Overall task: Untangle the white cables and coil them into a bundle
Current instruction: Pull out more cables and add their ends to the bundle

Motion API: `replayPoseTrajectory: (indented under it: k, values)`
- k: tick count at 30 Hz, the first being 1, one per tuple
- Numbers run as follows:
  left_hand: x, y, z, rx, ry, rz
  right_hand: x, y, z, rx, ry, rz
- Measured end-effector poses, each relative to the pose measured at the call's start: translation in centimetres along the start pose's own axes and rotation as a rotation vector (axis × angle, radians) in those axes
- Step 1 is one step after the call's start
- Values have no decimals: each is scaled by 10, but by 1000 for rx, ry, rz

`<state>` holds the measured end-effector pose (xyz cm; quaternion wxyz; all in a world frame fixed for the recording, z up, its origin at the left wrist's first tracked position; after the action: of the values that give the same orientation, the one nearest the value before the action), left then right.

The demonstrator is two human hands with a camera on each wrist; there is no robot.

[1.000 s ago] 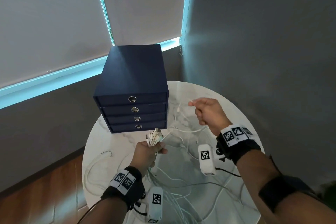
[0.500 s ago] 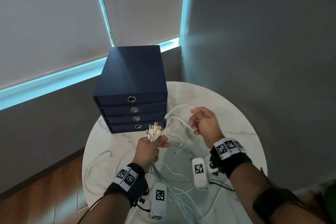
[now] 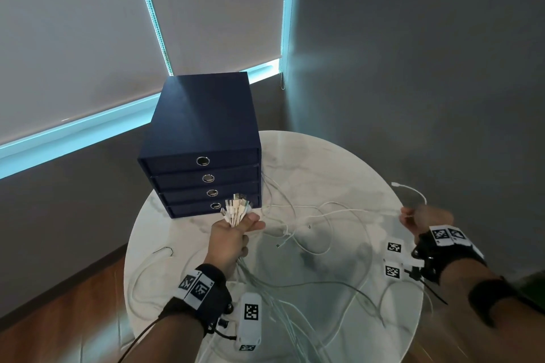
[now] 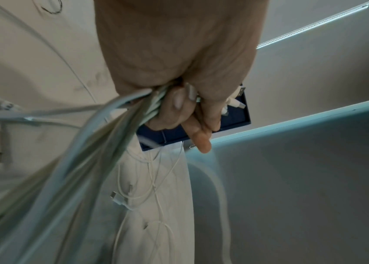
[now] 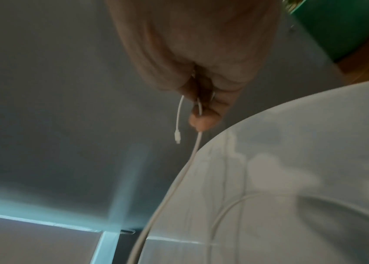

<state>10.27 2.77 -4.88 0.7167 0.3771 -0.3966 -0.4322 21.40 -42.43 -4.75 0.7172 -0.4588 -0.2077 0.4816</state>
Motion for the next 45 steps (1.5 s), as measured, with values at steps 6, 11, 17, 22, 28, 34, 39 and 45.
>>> replayPoseTrajectory:
  k: [6, 11, 17, 22, 28, 34, 39, 45]
  values:
    - [16, 15, 3, 73, -61, 45, -24, 5, 19, -140, 248, 34]
    - [31, 25, 5, 99, -86, 80, 90, -28, 86, -516, -214, 72]
    - [42, 52, 17, 180, -50, 128, 239, 46, 253, -424, -1309, 504]
    - [22, 81, 17, 258, -43, 267, 235, 88, 256, -357, -1304, 739]
    - [5, 91, 13, 262, -15, 415, 197, 94, 211, -226, -1193, 738]
    - [14, 92, 11, 263, -22, 412, 164, 107, 186, -72, -1152, 679]
    - [4, 92, 6, 256, -6, 438, 125, 106, 159, -51, -1138, 681]
    - [-8, 93, -1, 265, 16, 458, 87, 52, 126, -269, -912, 707]
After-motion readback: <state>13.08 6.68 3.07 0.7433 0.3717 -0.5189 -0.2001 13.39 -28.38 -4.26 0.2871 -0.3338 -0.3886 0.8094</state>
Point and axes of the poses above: each hand's wrist, its own z-axis away from the middle knuckle, its own x-axis out of the palm, y = z × x, the point moved 8 cm from there along -z, towards the middle knuckle, and after that the axes turned 5 degrees about -y, right-handed, at the moved point
